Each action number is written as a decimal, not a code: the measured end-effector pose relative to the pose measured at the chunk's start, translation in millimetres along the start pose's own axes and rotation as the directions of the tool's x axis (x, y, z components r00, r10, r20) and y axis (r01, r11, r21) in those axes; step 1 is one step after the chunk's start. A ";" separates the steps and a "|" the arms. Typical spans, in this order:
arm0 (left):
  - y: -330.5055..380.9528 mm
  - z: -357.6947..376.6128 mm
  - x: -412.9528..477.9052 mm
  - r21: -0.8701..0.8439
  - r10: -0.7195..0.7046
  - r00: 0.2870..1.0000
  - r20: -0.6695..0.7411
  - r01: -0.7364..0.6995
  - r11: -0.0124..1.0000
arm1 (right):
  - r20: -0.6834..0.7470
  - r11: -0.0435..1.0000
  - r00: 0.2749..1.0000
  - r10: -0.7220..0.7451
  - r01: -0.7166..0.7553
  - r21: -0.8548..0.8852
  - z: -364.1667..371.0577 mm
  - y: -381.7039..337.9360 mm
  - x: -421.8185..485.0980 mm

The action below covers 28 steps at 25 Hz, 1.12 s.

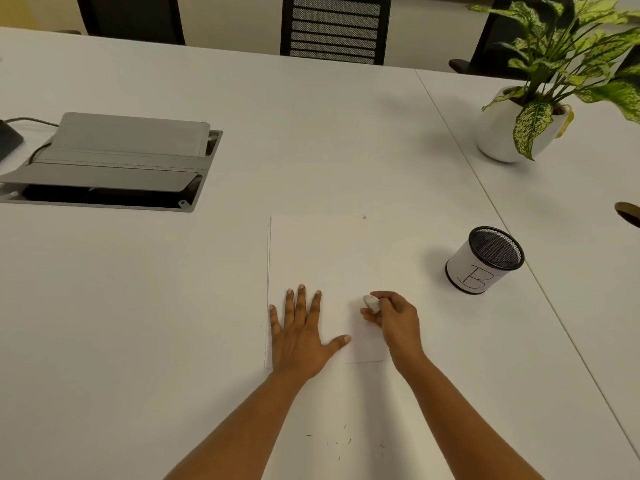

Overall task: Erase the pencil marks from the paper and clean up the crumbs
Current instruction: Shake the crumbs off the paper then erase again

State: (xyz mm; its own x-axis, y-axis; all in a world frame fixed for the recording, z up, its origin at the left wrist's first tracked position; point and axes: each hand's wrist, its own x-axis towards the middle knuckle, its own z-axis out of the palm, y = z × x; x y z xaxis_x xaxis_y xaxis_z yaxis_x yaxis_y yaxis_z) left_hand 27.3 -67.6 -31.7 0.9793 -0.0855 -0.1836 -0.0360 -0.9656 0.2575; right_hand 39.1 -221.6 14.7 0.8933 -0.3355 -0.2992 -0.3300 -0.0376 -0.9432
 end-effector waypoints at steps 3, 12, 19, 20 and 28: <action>0.8 1.6 -0.3 -0.007 0.012 1.000 -0.008 -0.012 1.000 | 0.047 0.983 0.998 -0.051 0.059 -0.174 5.4 3.7 -2.5; 2.1 -0.5 0.6 -0.009 0.029 0.999 0.020 -0.028 1.000 | 0.214 0.602 0.900 -0.381 0.417 -0.681 12.8 4.8 -0.9; 2.2 -2.2 0.3 -0.015 0.026 0.999 0.032 -0.026 1.000 | 0.162 0.609 0.920 -0.358 0.361 -0.707 13.9 2.6 6.7; 2.4 -2.1 0.3 -0.021 0.025 0.999 0.028 -0.025 0.999 | 0.196 0.590 0.909 -0.367 0.391 -0.707 17.2 5.6 1.3; 3.3 -0.6 0.0 0.008 0.028 1.000 -0.002 -0.028 1.000 | 0.228 0.519 0.903 -0.364 0.399 -0.756 17.8 1.3 5.2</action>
State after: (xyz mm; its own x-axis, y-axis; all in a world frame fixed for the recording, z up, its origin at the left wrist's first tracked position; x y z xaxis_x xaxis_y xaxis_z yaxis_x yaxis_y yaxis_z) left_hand 27.3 -70.6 -30.2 0.9783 -0.1120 -0.1745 -0.0649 -0.9647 0.2553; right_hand 48.7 -206.6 9.3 0.9964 -0.0750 0.0399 -0.0451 -0.8650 -0.4997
